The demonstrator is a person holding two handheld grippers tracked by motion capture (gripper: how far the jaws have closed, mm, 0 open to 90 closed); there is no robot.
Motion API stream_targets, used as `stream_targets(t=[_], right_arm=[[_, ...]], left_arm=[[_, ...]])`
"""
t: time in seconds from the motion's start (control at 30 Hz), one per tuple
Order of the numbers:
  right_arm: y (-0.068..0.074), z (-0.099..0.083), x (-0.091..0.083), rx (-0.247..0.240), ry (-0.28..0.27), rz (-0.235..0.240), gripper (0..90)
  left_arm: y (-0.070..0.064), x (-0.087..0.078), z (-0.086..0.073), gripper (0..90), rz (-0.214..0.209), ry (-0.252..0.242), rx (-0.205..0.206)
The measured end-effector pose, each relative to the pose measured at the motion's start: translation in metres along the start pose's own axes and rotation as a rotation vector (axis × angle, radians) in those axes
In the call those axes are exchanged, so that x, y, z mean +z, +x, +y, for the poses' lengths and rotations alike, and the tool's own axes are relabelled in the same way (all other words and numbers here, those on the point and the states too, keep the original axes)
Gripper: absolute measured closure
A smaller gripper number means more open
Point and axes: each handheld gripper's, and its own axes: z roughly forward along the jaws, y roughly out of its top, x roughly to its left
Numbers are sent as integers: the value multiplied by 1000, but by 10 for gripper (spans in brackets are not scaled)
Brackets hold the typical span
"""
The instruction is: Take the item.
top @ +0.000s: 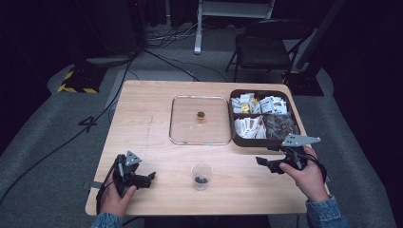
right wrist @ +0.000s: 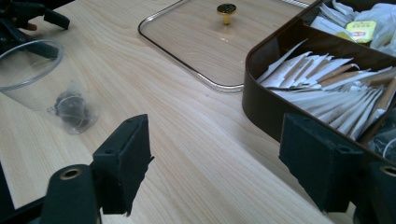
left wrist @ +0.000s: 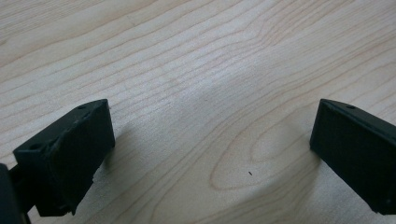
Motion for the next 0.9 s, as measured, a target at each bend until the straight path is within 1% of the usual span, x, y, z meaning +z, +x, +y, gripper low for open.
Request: stream_targets(t=[0.13, 0.27, 0.53, 0.67, 0.77, 0.9], right_arm=[[-6, -8, 4, 16, 12, -7, 251], [-15, -19, 6, 35, 21, -29, 250], [-39, -44, 7, 106, 12, -73, 235], [-49, -55, 7, 135, 6, -77, 230], [-54, -63, 8, 148, 5, -86, 225], [-57, -73, 10, 149, 19, -97, 212]], left_arm=[[0, 0, 0, 1, 0, 1, 0], [0, 0, 0, 1, 0, 1, 1], [0, 0, 0, 1, 0, 1, 1], [0, 0, 0, 1, 0, 1, 1], [0, 0, 0, 1, 0, 1, 1], [0, 0, 0, 1, 0, 1, 1]])
